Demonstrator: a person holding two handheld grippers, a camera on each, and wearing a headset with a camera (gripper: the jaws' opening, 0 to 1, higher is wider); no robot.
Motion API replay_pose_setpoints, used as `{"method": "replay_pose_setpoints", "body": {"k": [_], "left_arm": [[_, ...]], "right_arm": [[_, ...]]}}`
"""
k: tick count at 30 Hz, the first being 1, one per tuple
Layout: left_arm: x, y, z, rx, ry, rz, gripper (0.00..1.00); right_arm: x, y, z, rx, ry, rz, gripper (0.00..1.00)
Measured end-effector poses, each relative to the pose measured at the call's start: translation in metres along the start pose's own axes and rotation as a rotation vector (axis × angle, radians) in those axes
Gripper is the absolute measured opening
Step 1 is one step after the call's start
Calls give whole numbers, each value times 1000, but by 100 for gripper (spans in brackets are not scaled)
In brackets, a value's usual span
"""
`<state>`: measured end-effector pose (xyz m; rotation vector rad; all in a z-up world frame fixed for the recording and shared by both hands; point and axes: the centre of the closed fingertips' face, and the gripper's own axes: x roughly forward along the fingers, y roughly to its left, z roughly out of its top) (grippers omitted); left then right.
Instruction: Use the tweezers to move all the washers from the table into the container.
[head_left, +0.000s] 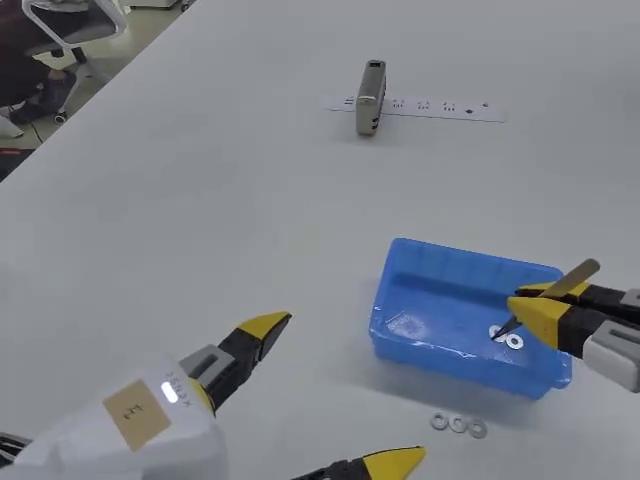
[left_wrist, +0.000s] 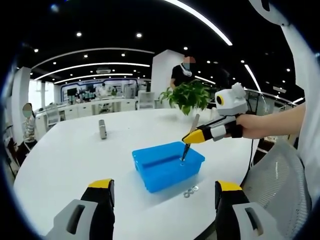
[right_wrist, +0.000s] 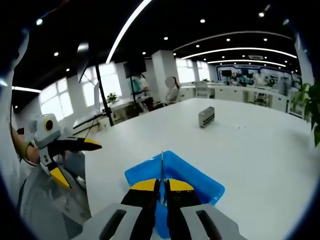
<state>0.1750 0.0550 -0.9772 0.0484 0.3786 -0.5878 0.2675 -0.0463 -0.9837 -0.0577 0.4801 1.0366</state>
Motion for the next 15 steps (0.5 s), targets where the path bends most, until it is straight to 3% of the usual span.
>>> {"method": "replay_pose_setpoints", "body": {"k": [15], "left_arm": [[0, 0, -2, 11, 11, 1, 83]], "right_arm": [[19, -16, -17, 14, 52, -13, 3]]}}
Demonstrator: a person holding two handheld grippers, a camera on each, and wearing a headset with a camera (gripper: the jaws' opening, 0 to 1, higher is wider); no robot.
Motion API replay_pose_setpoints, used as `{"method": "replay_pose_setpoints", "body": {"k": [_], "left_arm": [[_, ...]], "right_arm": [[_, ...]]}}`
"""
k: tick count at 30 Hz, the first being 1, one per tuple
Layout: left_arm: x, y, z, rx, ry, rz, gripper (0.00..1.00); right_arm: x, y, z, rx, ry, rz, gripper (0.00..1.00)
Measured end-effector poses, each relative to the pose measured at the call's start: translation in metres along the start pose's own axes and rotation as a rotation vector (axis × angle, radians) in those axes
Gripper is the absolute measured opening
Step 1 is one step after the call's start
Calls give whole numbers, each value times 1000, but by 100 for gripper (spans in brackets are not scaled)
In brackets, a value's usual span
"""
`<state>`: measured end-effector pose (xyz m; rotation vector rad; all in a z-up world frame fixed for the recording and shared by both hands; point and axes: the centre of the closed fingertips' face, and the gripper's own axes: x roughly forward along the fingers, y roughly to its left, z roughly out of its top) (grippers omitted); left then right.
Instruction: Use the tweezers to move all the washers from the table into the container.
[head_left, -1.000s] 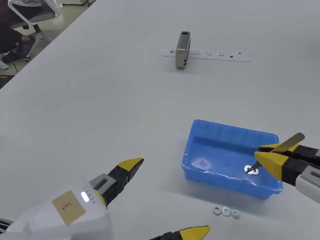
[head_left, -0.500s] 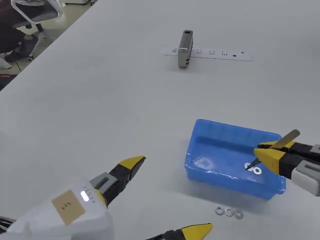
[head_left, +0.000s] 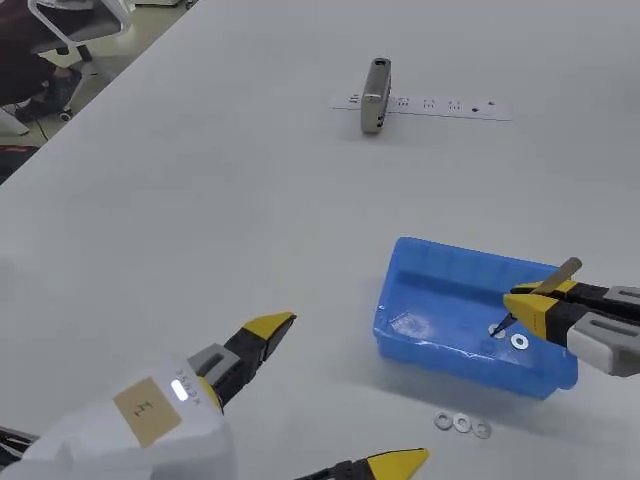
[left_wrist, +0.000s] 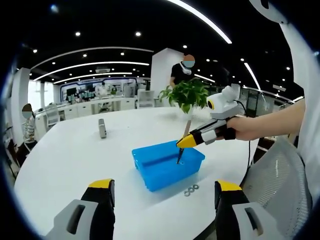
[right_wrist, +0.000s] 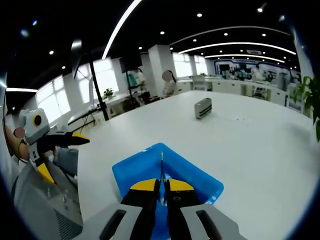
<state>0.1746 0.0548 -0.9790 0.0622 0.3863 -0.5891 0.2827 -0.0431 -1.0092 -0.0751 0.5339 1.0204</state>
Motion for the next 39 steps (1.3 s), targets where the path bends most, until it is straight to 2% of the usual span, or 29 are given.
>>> {"method": "replay_pose_setpoints", "body": {"k": [11, 25, 39], "left_arm": [[0, -1, 0, -1, 2, -3, 83], [0, -1, -2, 6, 11, -5, 82], [0, -1, -2, 9, 13, -4, 82]], "right_arm": [[7, -10, -7, 8, 26, -10, 3], [10, -9, -10, 11, 40, -4, 3], [-5, 0, 5, 31, -20, -4, 3]]}}
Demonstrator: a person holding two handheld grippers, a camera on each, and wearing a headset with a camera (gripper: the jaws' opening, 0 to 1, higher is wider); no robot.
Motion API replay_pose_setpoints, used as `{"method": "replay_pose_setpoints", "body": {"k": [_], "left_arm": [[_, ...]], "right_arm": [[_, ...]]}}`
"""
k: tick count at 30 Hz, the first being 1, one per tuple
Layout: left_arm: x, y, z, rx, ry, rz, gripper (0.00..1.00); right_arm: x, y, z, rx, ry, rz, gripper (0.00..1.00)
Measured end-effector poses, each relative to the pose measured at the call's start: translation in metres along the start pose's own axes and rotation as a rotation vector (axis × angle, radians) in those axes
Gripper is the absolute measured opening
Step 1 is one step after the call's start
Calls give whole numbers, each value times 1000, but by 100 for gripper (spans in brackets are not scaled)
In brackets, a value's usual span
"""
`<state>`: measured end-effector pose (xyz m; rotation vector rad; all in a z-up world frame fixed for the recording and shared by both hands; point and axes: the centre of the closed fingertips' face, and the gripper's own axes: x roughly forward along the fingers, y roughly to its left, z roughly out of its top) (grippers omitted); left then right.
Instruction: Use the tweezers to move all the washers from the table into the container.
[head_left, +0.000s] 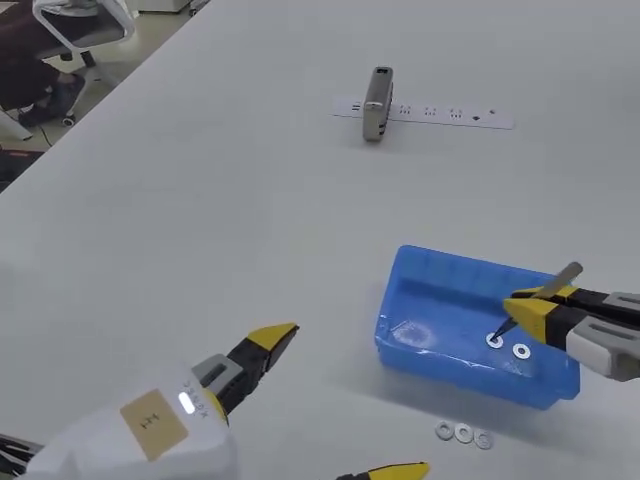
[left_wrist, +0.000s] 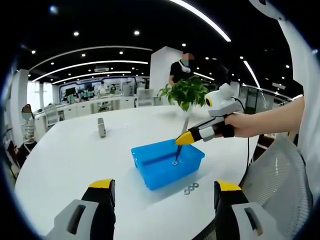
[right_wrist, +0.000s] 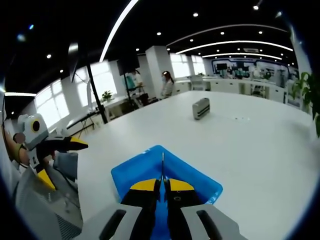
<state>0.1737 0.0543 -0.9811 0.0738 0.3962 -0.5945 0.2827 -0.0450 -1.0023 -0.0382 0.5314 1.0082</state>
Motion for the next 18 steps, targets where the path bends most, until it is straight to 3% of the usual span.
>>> {"method": "replay_pose_setpoints", "body": {"k": [18], "left_arm": [[0, -1, -2, 9, 10, -1, 81]], "right_arm": [[-28, 25, 13, 60, -88, 12, 3]]}}
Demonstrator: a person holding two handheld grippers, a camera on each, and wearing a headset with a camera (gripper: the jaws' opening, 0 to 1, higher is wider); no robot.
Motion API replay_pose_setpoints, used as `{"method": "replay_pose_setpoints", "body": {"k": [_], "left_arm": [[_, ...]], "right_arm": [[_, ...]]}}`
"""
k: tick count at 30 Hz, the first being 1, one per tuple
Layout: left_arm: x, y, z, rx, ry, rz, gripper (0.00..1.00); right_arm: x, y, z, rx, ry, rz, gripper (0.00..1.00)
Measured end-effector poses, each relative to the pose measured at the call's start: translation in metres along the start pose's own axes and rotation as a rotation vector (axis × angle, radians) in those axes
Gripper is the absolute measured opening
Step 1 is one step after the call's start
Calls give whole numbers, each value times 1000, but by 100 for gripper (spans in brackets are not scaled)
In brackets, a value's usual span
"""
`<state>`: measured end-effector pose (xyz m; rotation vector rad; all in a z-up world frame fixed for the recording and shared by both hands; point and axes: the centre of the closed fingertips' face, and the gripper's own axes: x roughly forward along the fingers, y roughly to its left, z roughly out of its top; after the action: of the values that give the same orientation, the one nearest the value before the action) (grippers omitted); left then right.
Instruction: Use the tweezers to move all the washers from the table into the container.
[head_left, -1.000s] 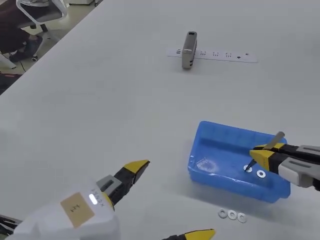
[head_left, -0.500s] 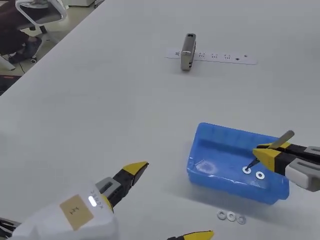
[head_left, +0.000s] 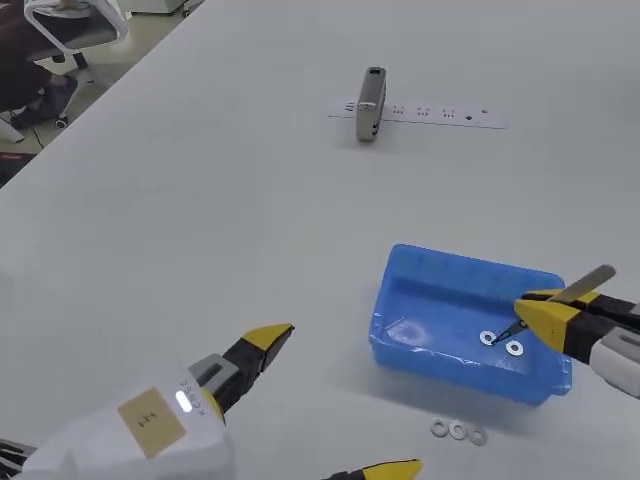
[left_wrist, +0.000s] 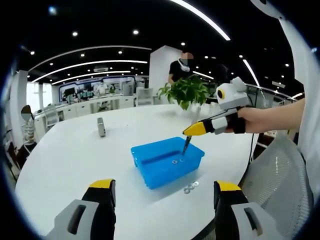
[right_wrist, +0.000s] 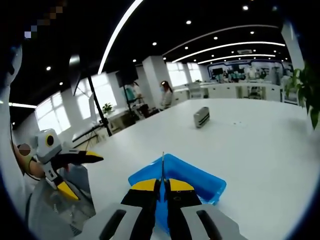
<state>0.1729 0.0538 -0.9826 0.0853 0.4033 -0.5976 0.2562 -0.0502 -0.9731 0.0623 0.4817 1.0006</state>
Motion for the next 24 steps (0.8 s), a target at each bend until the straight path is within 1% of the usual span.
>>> {"method": "replay_pose_setpoints", "body": {"k": [6, 11, 14, 19, 24], "left_arm": [[0, 0, -1, 3, 6, -1, 81], [0, 0, -2, 8, 12, 1, 81], [0, 0, -3, 8, 16, 0, 80], [0, 0, -4, 16, 25, 1, 80], [0, 0, -3, 12, 18, 1, 80]], "right_arm": [[-5, 10, -4, 12, 2, 22, 3], [-5, 23, -12, 17, 24, 60, 3], [-4, 28, -18, 5, 45, 75, 3], [0, 33, -29, -8, 84, 89, 3], [2, 35, -41, -22, 126, 96, 3]]}}
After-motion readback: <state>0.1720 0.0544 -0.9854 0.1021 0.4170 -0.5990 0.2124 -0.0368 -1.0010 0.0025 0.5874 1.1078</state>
